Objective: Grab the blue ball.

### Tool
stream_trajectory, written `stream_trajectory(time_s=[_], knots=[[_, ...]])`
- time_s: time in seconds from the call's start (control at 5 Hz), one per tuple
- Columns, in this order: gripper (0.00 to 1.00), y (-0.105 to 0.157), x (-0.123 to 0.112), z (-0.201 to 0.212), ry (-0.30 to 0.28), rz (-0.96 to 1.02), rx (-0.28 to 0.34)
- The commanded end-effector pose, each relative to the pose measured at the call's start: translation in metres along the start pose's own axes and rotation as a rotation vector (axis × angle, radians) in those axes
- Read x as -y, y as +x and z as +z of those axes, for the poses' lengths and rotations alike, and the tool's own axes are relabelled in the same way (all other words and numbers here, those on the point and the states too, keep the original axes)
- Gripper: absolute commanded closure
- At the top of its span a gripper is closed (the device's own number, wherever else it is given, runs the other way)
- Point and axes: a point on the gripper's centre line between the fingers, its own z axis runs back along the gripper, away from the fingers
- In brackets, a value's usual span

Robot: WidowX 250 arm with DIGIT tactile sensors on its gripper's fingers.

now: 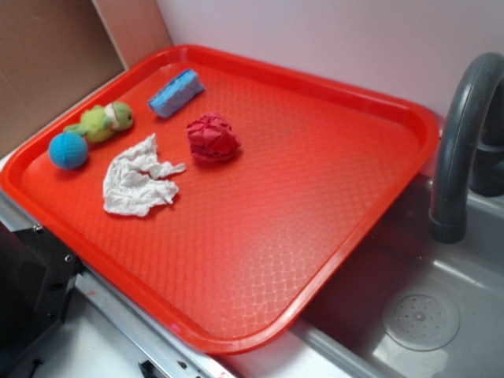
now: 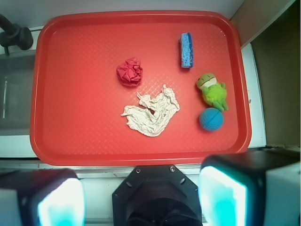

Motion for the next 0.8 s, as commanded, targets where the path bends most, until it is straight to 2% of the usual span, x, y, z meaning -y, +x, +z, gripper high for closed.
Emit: stream_trajectory(time_s=[0.0,0.2,0.4,0.6], knots=[[0.0,0.0,0.0,0.0,0.0,0.0,0.0],[0.0,0.012,-0.011,-0.016,-0.06,0.255,0.049],[0.0,0.021,-0.032,-0.038,-0.024,0.498,0.116],[0.0,0.023,-0.056,-0.07,0.032,0.675,0.133]])
